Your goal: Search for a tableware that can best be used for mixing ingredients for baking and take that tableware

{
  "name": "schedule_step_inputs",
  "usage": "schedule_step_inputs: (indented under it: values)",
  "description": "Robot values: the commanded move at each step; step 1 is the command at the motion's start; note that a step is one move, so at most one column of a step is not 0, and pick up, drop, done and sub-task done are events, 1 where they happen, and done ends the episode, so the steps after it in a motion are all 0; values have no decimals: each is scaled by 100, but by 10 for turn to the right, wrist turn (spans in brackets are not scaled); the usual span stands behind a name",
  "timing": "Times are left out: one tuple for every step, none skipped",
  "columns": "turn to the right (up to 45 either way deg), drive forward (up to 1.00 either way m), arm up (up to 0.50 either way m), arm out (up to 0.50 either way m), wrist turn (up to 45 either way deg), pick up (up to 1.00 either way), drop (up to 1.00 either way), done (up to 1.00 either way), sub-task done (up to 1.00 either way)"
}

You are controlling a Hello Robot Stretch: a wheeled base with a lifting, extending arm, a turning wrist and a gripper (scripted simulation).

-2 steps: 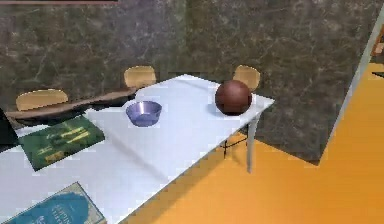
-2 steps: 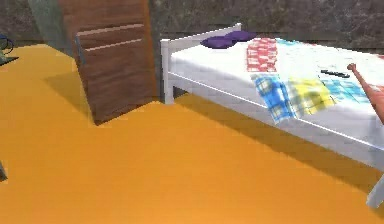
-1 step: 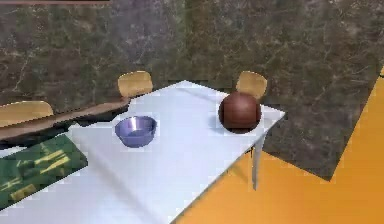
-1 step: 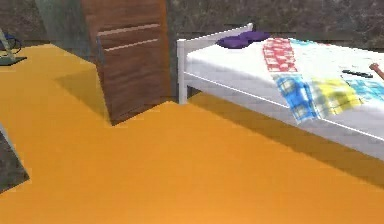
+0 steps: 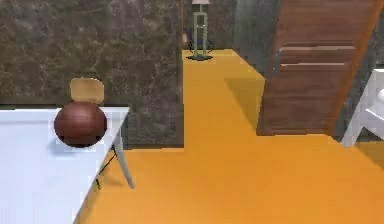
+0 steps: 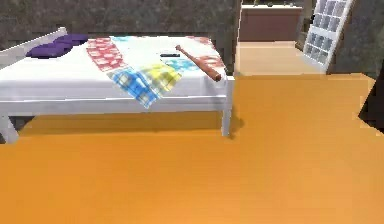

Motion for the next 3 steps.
schedule_step_inputs:
  values:
    - [450,0,0,0,0,0,0,0,0]
    - [390,0,0,0,0,0,0,0,0]
    - [30,0,0,0,0,0,0,0,0]
